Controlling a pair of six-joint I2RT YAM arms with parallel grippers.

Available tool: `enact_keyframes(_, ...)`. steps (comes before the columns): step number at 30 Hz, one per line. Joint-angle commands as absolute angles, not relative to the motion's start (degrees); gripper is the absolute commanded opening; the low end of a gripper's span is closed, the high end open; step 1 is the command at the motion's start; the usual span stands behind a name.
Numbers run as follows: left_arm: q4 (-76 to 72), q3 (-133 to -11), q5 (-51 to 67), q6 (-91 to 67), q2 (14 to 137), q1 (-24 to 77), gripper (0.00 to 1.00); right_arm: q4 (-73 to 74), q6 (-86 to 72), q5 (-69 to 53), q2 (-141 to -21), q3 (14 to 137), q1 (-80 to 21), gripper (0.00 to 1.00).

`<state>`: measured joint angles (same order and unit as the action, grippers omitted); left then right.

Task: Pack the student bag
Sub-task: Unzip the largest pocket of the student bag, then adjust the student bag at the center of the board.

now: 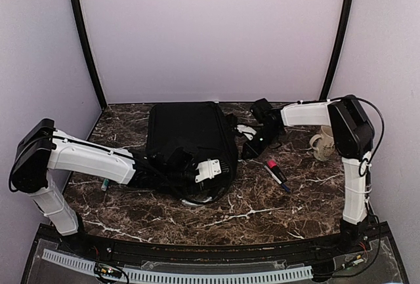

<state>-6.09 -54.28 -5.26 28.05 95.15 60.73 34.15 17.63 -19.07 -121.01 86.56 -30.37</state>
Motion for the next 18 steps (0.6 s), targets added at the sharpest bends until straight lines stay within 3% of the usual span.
enact_keyframes(1,-6.7,-59.6,-6.5,32.3,97.1,61.6,0.00,32.5,16.8,-13.5,-113.3,83.1,-26.9,0.27)
enact_keyframes(6,-5.7,-66.9,-6.4,37.4,102.4,61.4,0.00,32.1,16.8,-13.1,-106.1,78.0,-26.0,0.41)
enact_keyframes(18,-3.6,-76.4,-0.9,38.2,111.1,61.0,0.00,28.1,15.0,-14.9,-98.7,70.0,-22.2,0.46)
